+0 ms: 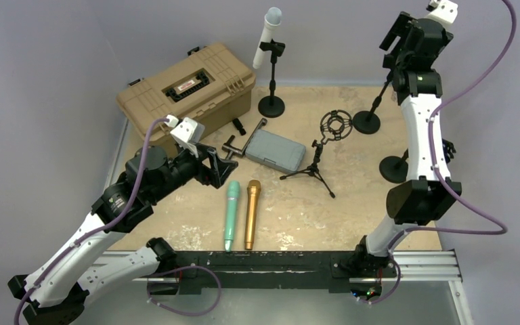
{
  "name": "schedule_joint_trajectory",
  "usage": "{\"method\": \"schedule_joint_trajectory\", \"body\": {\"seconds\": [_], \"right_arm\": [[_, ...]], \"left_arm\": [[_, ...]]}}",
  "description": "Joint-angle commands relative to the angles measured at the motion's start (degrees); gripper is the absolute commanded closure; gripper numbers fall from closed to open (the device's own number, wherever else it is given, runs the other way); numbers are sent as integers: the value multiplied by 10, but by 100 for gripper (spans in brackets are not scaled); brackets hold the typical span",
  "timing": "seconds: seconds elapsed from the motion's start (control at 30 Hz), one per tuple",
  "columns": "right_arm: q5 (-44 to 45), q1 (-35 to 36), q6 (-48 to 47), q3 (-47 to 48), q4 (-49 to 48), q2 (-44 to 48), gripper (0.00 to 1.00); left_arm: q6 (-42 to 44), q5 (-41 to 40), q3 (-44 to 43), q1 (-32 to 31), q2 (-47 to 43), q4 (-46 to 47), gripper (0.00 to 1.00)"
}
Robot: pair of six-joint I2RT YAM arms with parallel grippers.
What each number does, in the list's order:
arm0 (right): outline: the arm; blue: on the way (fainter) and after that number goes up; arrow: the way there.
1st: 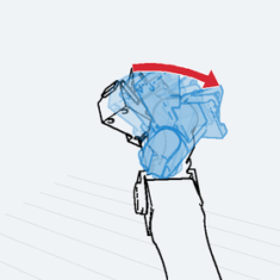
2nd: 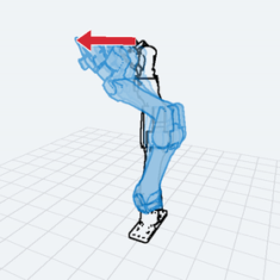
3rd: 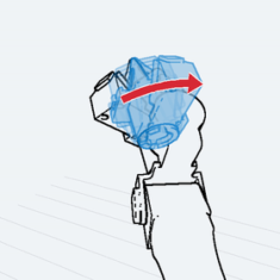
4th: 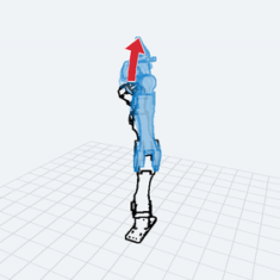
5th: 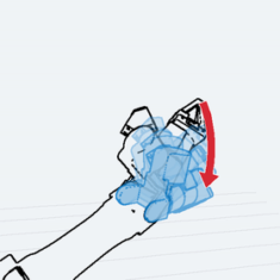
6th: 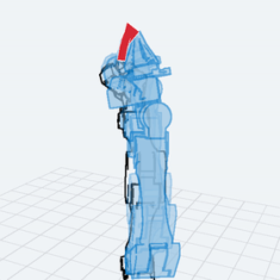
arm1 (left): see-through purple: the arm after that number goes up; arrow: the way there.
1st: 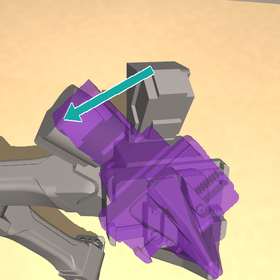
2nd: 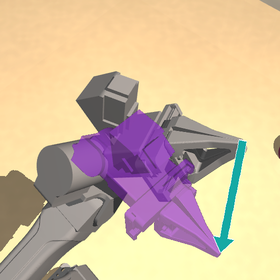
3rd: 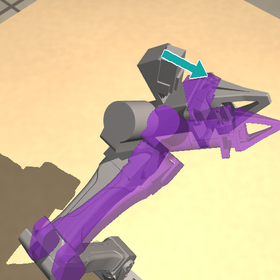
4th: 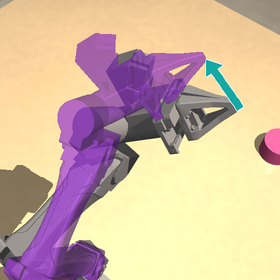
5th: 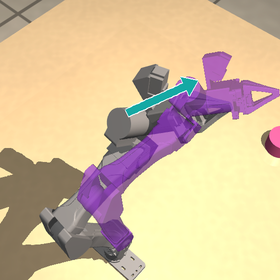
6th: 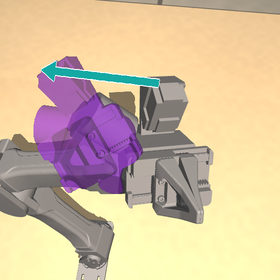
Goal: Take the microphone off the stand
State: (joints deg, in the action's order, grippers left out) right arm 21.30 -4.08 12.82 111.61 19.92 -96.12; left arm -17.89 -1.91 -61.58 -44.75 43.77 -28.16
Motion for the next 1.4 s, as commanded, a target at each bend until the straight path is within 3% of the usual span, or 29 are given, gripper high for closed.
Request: {"method": "schedule_joint_trajectory", "body": {"seconds": [0.0,0.27,0.53,0.83,0.9,1.1,1.27,1.37], "right_arm": [[29,1,-29,41,8,-25,15],[64,1,-65,84,6,-85,19],[116,1,-95,68,-20,-104,37],[158,1,-125,65,-45,-129,49],[143,1,-125,56,-63,-124,54],[85,1,-152,58,-49,-120,87],[-19,10,-155,5,-69,-72,99],[-86,13,-154,-14,-75,-53,100]], "left_arm": [[-2,14,-15,-2,-5,15,24],[-1,16,-12,-2,1,20,24],[2,6,-12,-2,9,18,24],[18,-21,-1,-2,36,24,24],[18,-13,1,-2,47,28,23],[10,23,3,-1,83,45,20],[-16,46,-18,1,120,61,18],[-28,77,-50,2,147,81,18]]}}
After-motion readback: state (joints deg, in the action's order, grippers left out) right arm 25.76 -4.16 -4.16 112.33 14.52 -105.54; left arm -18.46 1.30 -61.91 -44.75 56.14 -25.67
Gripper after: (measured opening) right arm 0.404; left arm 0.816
